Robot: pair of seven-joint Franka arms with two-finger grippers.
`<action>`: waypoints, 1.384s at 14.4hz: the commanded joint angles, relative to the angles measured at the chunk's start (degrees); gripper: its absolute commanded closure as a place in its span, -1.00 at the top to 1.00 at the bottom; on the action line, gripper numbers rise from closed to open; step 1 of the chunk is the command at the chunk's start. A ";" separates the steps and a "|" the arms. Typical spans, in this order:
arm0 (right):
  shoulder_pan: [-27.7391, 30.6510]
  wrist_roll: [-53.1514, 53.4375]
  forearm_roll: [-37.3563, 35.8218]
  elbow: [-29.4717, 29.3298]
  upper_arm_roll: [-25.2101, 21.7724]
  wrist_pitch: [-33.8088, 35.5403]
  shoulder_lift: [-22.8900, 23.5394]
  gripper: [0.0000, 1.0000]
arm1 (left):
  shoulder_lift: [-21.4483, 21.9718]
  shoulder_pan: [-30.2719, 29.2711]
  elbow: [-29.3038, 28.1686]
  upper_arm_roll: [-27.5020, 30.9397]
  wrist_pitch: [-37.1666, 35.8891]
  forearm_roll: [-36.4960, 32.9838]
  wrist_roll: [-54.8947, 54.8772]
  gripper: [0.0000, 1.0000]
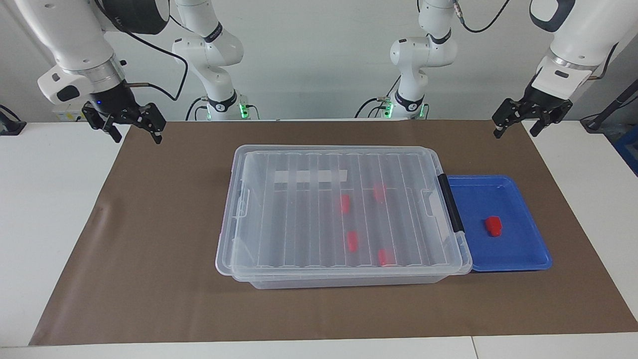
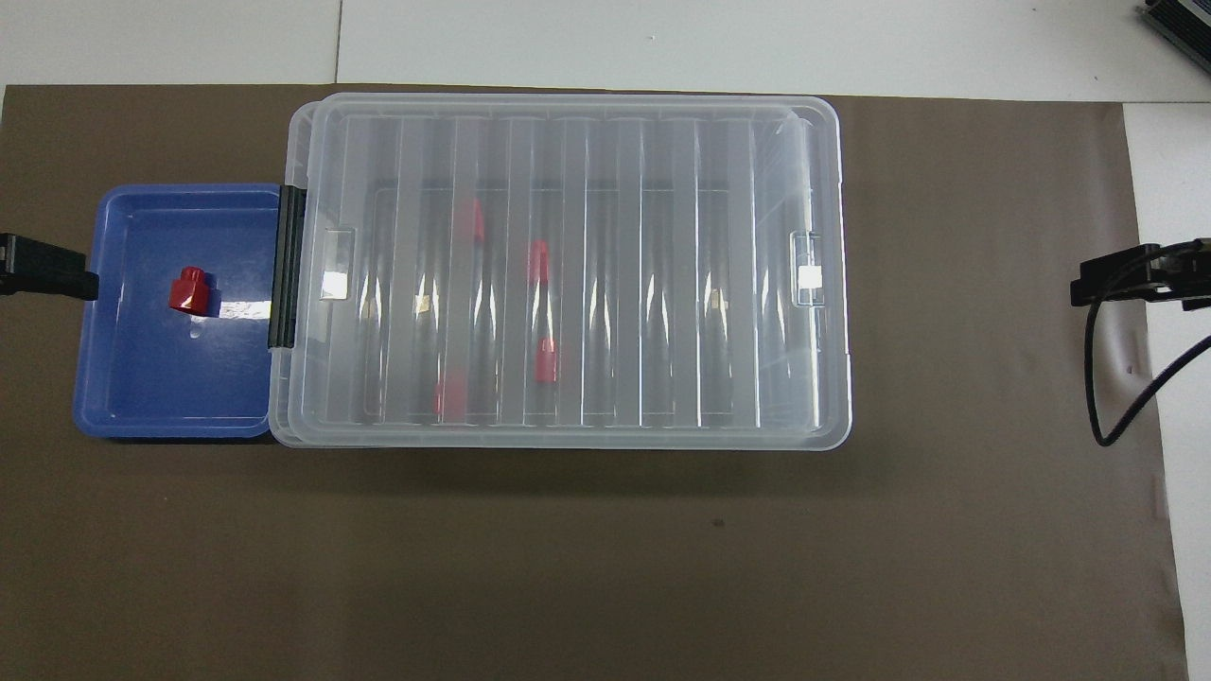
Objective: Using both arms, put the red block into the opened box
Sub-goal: 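Reach the right gripper to the near edge of the clear lid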
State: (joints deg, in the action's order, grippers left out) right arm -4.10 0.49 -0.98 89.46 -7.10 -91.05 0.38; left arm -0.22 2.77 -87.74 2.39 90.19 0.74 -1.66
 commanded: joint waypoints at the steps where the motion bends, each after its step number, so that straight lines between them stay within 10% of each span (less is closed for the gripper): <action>1: 0.32 -0.58 0.71 1.68 0.16 -0.88 -1.26 1.00 | 0.49 0.66 0.38 -0.36 0.34 0.93 0.96 1.00; 20: -12.69 8.65 6.34 10.45 0.42 -30.83 11.57 1.00 | 1.45 0.04 0.64 -2.47 -0.71 0.23 0.78 1.00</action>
State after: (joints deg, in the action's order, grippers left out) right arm -16.72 8.18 4.25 97.60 -6.55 -118.92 12.40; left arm 0.32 2.71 -87.56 -0.60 90.25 0.83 -1.32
